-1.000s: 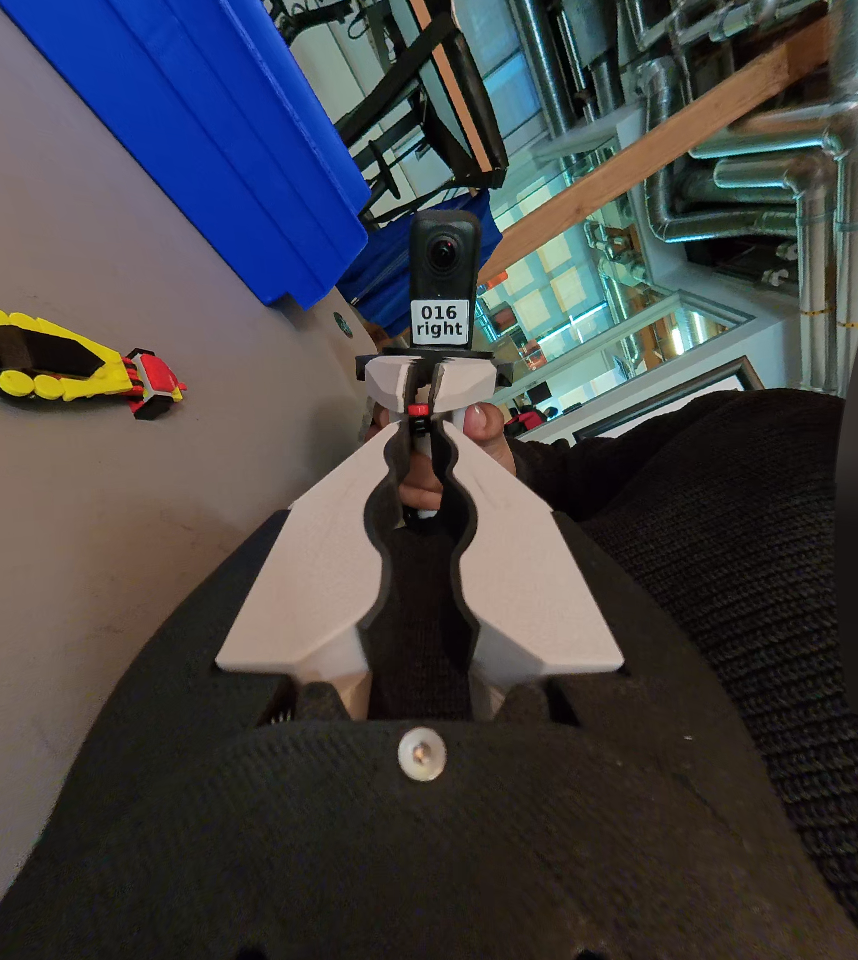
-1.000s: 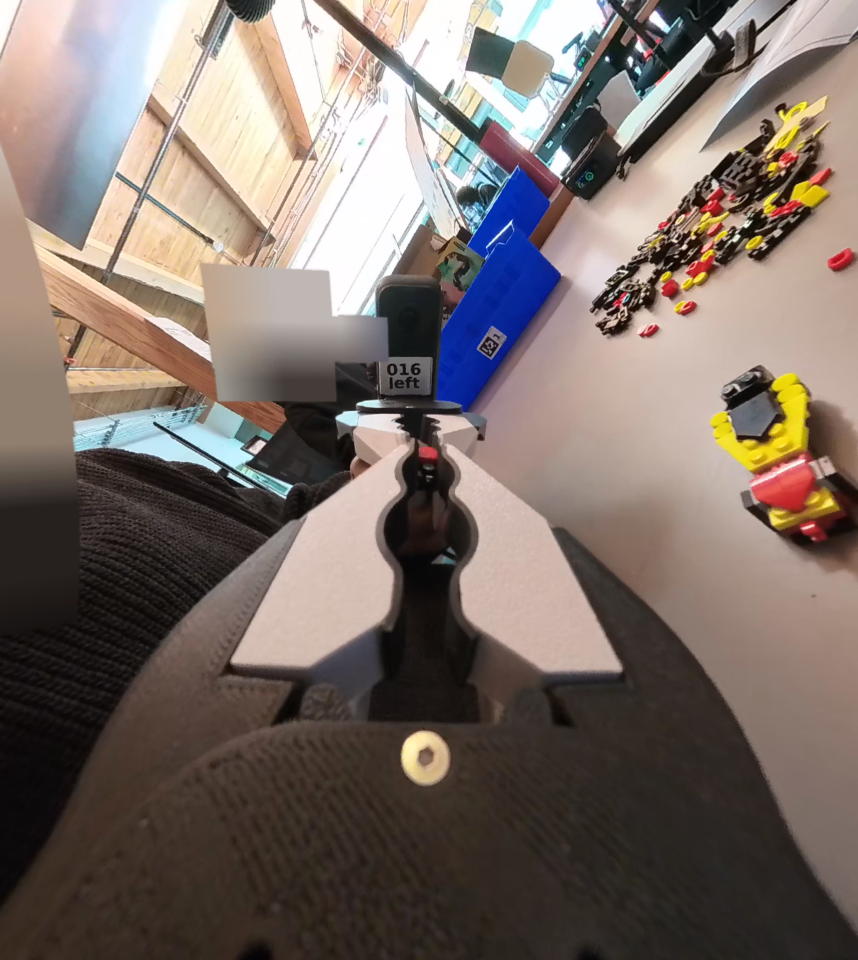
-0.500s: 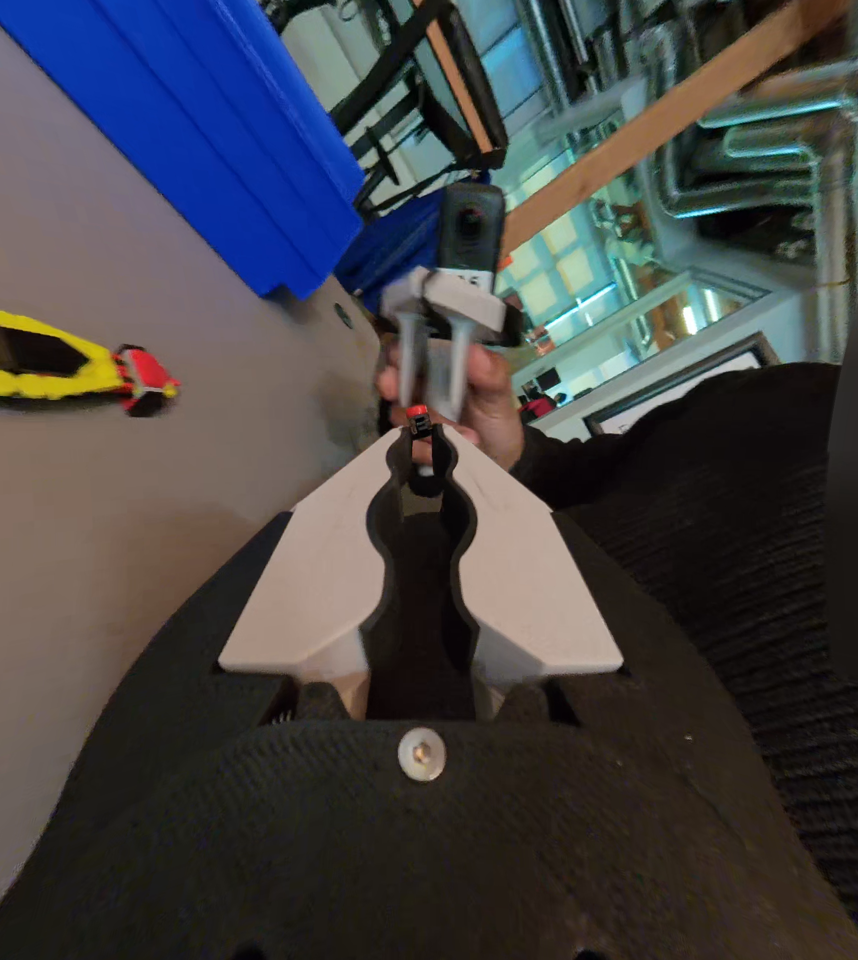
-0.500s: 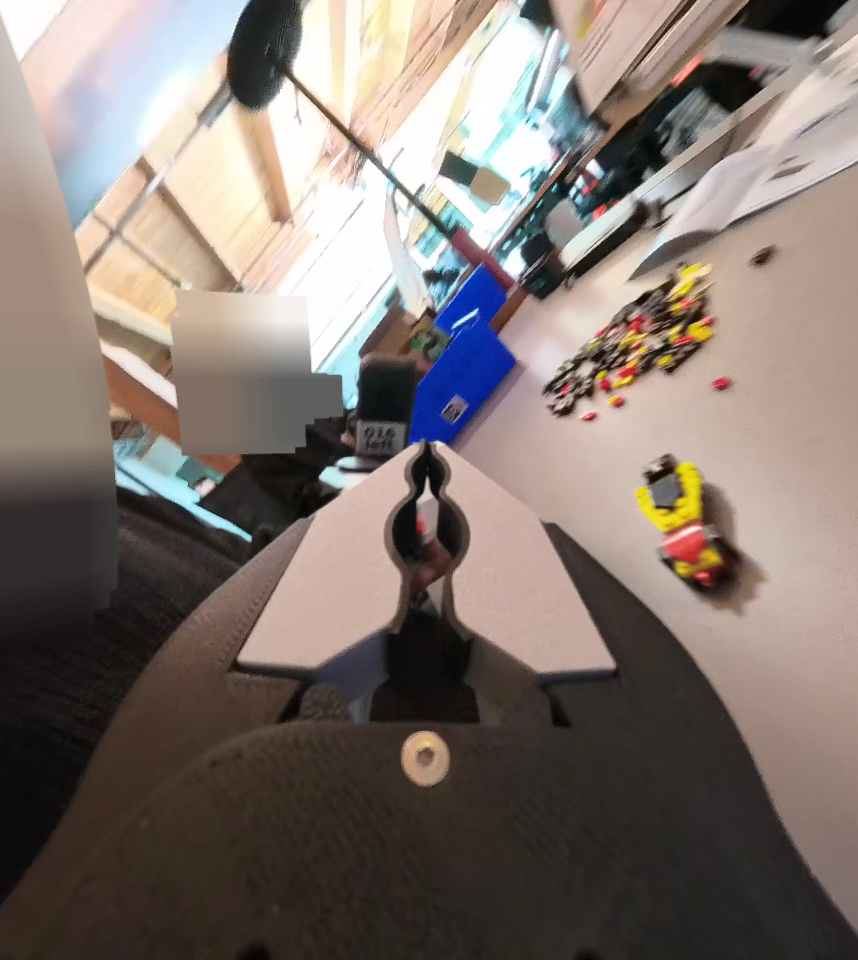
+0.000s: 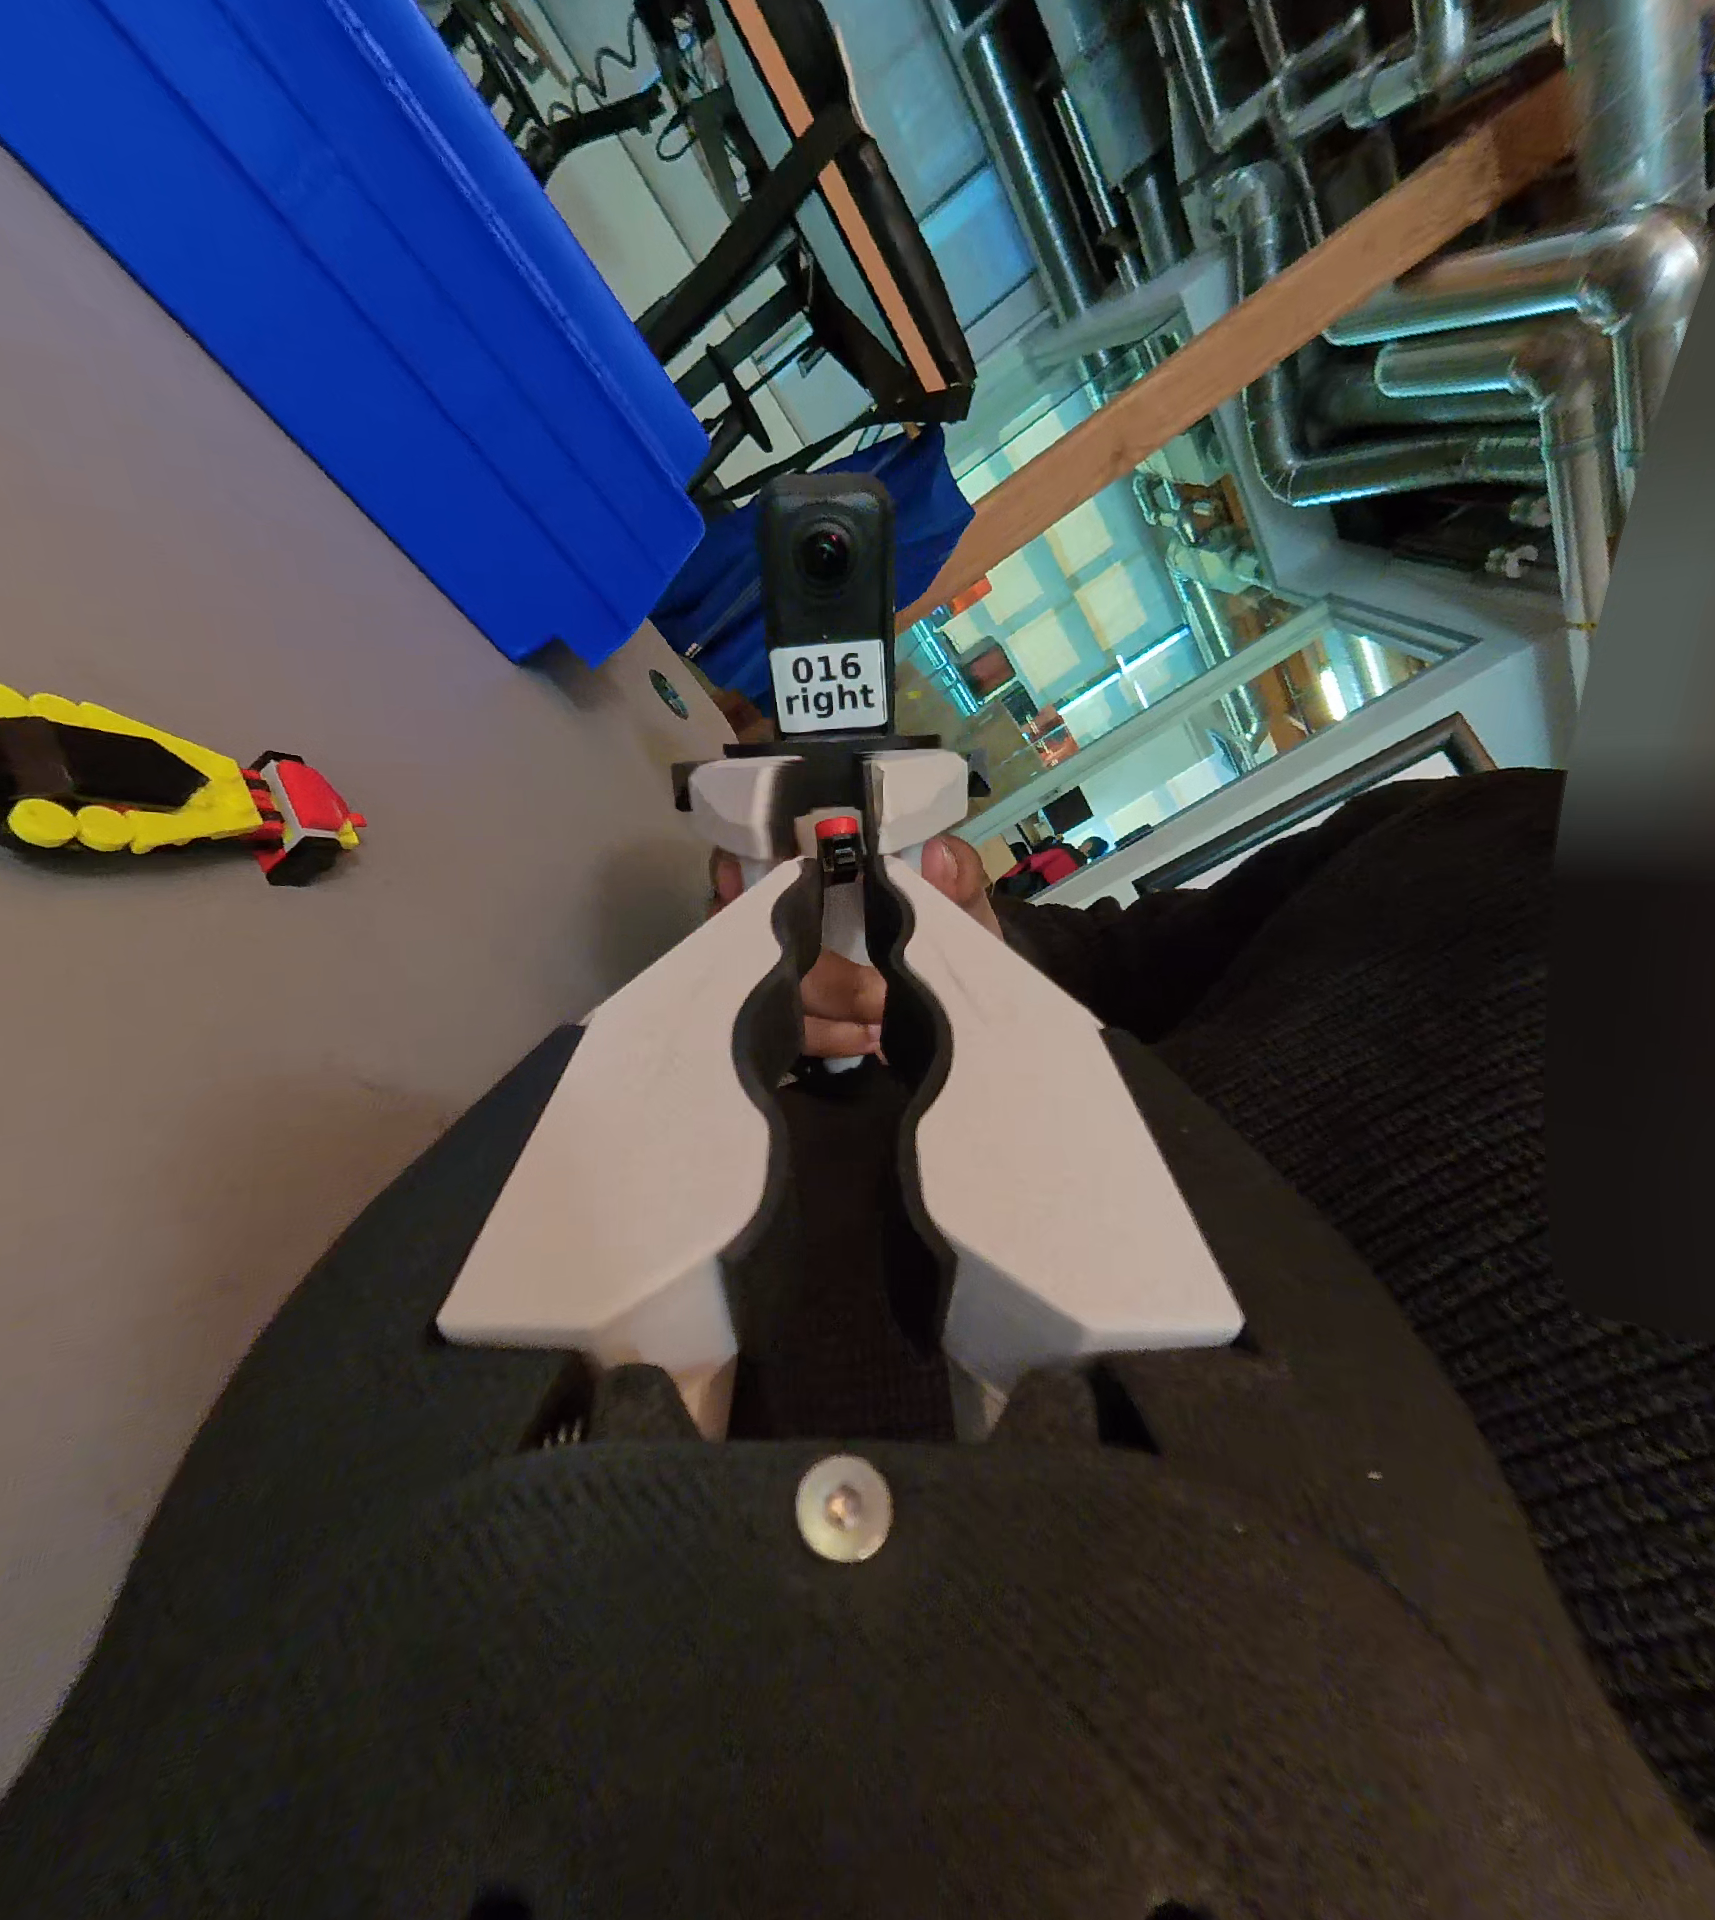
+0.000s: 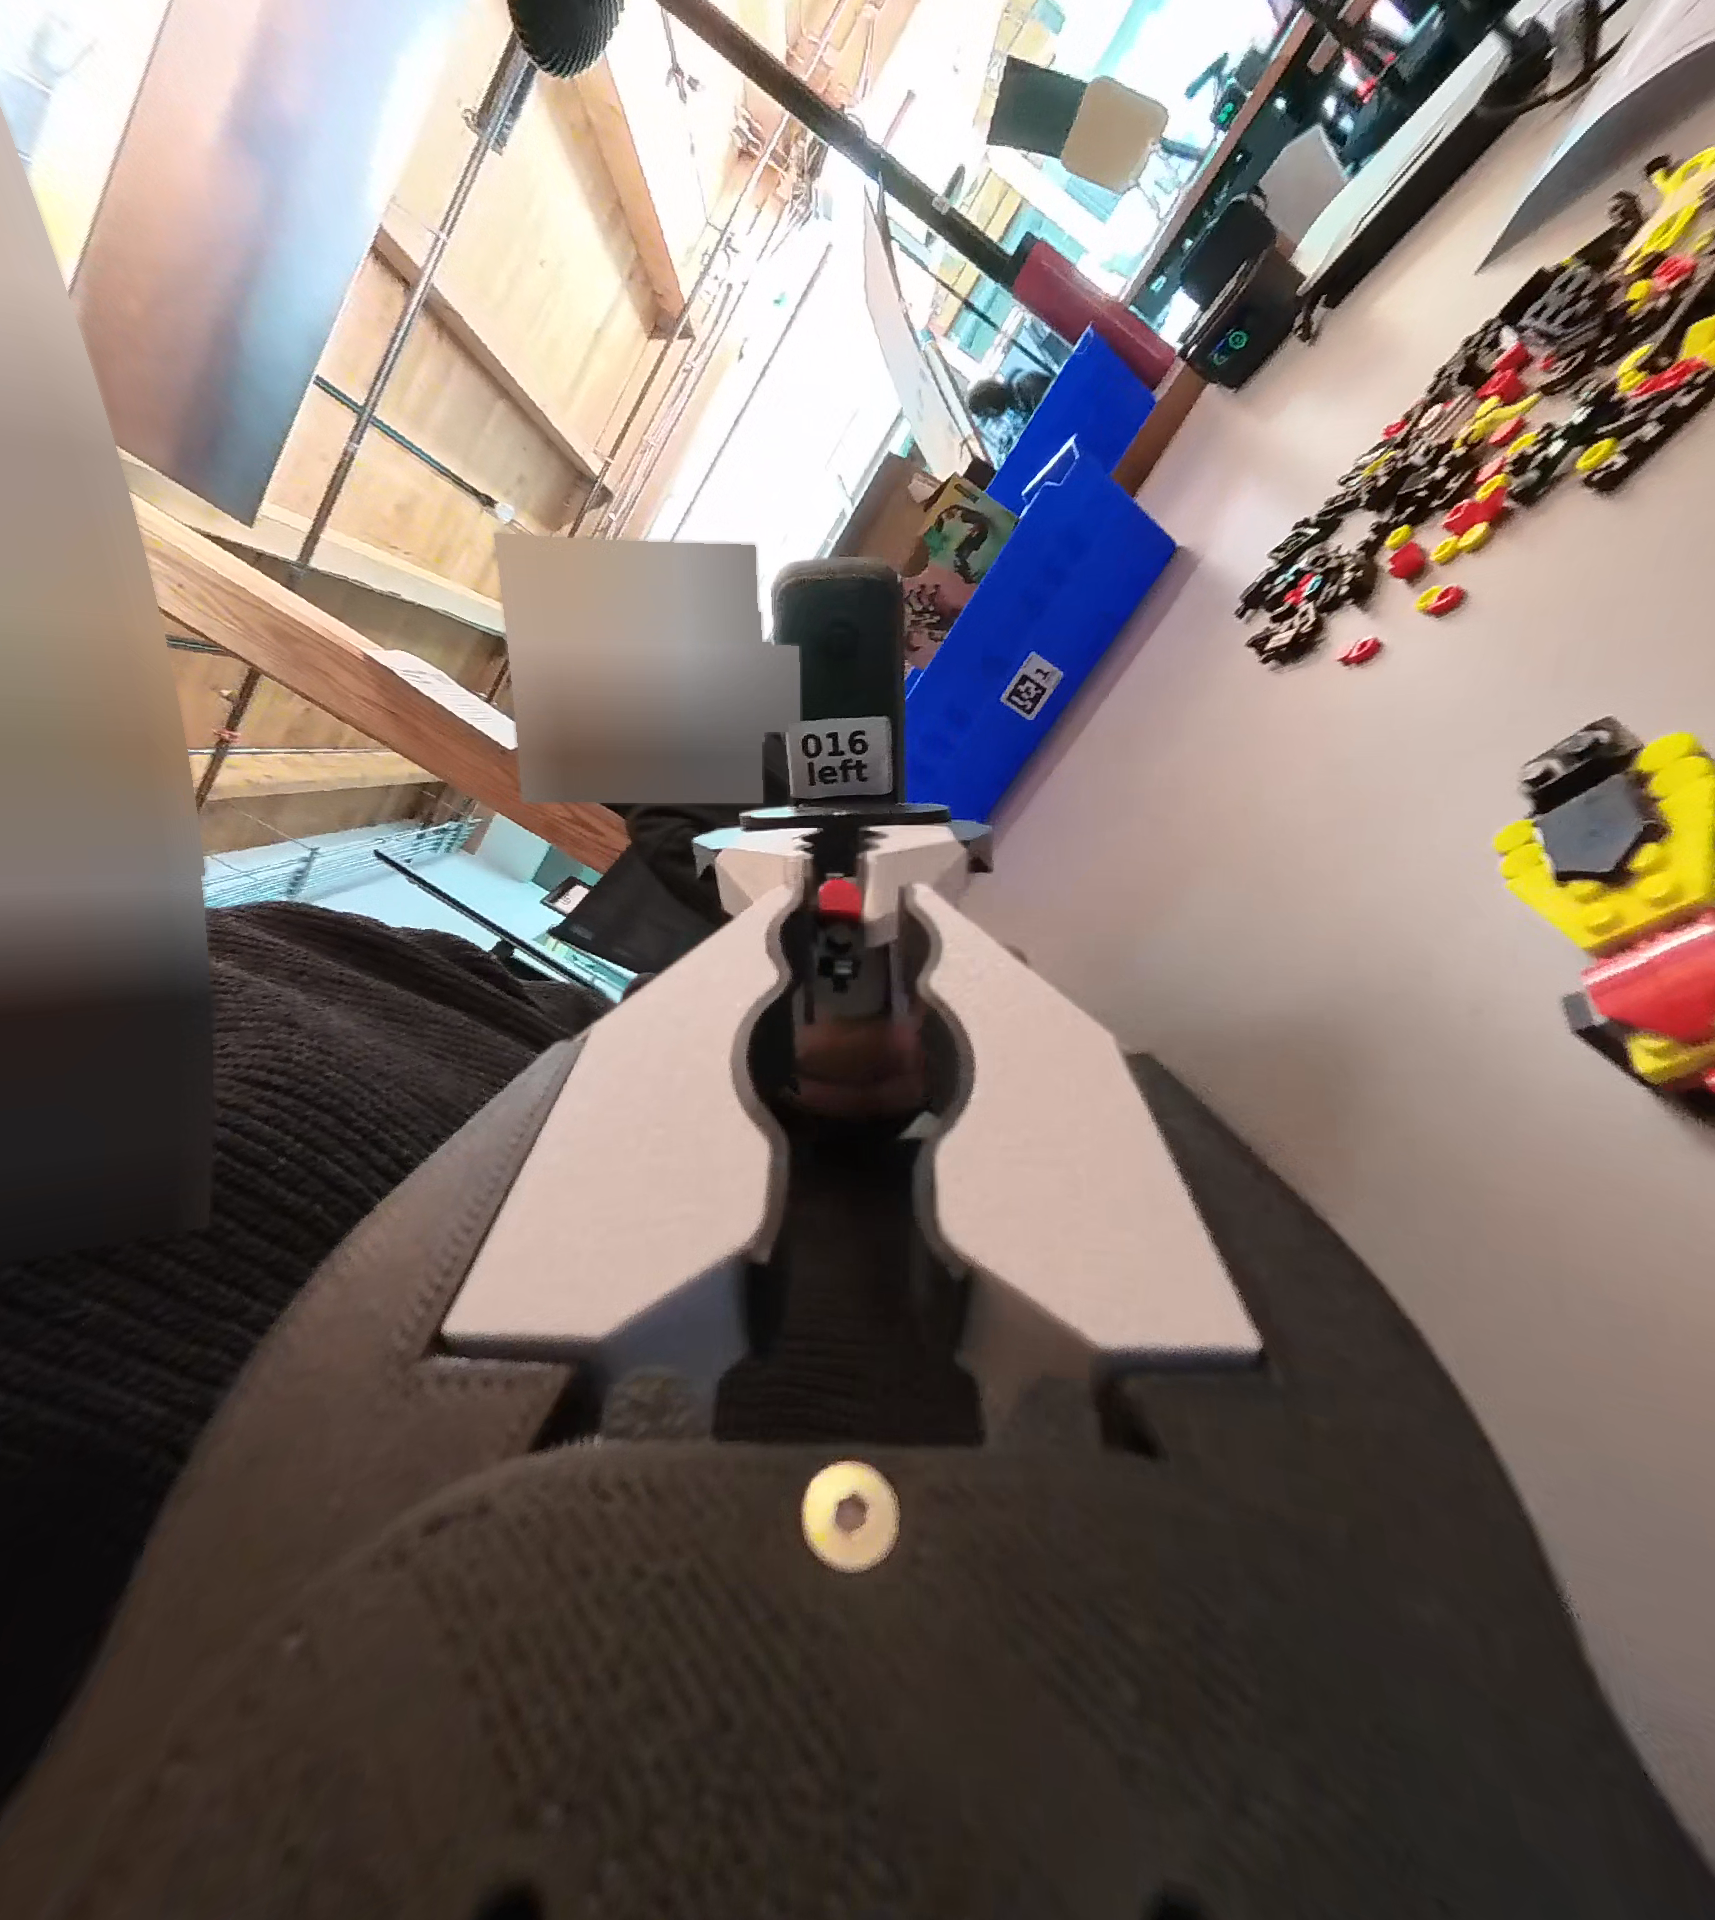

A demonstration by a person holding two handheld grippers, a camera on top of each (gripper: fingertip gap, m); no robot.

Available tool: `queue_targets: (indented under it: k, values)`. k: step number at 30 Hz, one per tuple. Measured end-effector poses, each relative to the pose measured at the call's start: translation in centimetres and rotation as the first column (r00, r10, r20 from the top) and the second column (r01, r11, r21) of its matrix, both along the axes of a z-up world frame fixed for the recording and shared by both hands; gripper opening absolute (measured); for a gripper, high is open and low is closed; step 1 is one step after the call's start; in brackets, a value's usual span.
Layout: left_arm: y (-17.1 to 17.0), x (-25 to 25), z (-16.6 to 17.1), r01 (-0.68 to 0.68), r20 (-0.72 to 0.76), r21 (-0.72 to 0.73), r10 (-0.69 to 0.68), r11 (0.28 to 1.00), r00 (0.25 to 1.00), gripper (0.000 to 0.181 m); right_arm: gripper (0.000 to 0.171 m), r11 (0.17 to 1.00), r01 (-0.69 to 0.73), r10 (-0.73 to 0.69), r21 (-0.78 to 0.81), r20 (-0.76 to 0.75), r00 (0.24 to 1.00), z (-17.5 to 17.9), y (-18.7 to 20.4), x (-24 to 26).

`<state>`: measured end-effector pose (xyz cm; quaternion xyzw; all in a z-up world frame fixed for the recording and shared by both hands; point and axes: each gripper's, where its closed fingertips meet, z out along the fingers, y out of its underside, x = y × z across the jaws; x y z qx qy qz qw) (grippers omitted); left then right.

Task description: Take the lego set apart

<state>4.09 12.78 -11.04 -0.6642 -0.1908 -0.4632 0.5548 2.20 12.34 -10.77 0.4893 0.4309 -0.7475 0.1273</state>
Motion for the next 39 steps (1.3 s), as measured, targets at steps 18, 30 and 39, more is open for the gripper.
queue_targets:
  k: [18, 30, 39]
  values:
    - [0.0, 1.2, -0.1, -0.015, 0.022, -0.009, 0.015, 1.000, 1.000, 0.002, 0.006, 0.954, 0.301, -0.301, -0.013, -0.021, 0.953, 1.1, 8.1, -1.4]
    - [0.2, -0.1, 0.6, -0.039, 0.048, 0.044, 0.037, 0.998, 0.998, 0.026, 0.006, 0.997, 0.054, -0.054, -0.046, 0.009, 0.999, 0.7, 0.7, -0.2]
    - [0.5, 0.0, 0.0, -0.044, 0.052, 0.005, 0.043, 0.999, 0.998, 0.008, 0.006, 0.995, 0.069, -0.068, -0.078, 0.024, 0.997, 0.5, 0.2, -0.5]
